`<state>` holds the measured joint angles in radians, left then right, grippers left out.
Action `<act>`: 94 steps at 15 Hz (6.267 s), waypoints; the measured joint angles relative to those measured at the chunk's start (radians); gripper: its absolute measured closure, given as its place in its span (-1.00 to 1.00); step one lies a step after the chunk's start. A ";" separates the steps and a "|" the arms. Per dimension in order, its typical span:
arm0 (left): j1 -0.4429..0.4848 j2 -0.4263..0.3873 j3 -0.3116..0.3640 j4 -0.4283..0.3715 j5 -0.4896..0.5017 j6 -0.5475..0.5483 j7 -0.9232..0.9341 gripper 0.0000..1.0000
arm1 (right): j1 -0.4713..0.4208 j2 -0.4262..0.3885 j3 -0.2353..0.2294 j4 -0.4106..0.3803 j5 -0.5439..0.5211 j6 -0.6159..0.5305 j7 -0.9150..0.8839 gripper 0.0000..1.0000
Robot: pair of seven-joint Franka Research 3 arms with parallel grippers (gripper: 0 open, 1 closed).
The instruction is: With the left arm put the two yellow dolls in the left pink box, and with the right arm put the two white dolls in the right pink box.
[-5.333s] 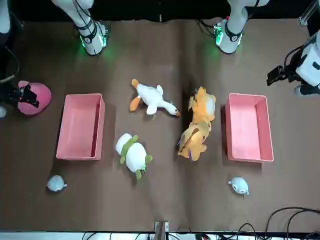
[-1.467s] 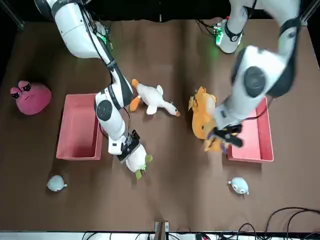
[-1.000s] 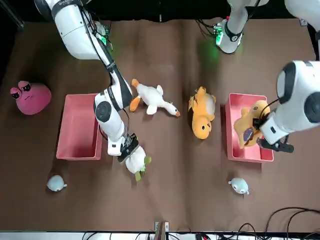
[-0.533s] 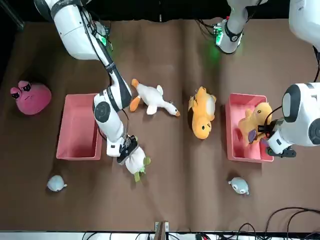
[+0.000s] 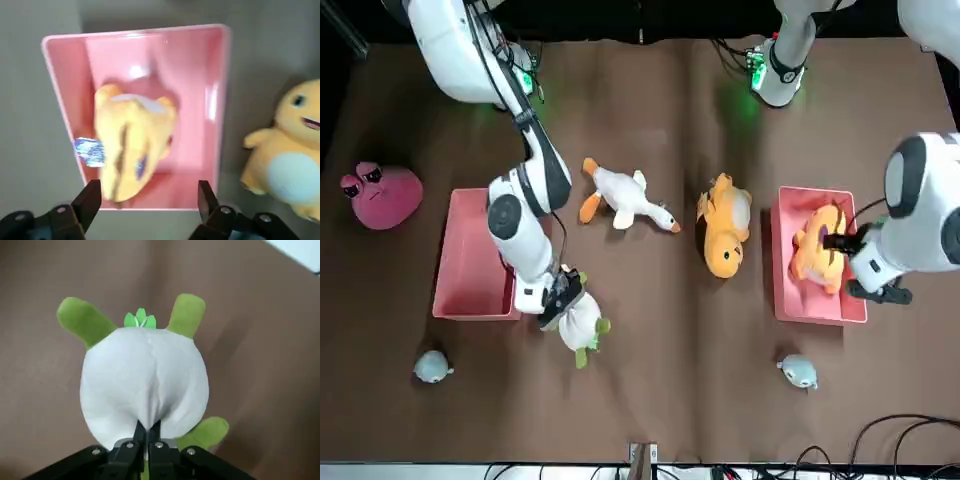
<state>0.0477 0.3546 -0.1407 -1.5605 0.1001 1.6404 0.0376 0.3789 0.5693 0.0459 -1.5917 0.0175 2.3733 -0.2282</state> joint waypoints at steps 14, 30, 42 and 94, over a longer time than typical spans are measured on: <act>-0.137 0.201 -0.249 -0.038 -0.001 0.177 -0.308 -0.87 | -0.200 -0.376 -0.005 -0.084 0.000 -0.467 -0.269 0.90; -0.136 0.320 -0.250 -0.029 -0.001 0.234 -0.315 0.18 | -0.402 -0.411 -0.008 -0.338 0.000 -0.354 -0.506 0.90; -0.035 0.141 -0.211 0.098 0.067 -0.061 -0.272 0.67 | -0.396 -0.406 0.004 -0.581 0.000 -0.248 -0.511 0.90; 0.181 -0.210 -0.242 0.081 0.072 -0.207 -0.292 -1.00 | 0.410 -0.144 -0.012 -0.455 0.002 0.093 0.021 0.32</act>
<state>0.2284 0.1448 -0.3824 -1.4797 0.1722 1.4330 -0.2547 0.7885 0.4248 0.0339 -2.0464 0.0190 2.4662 -0.2070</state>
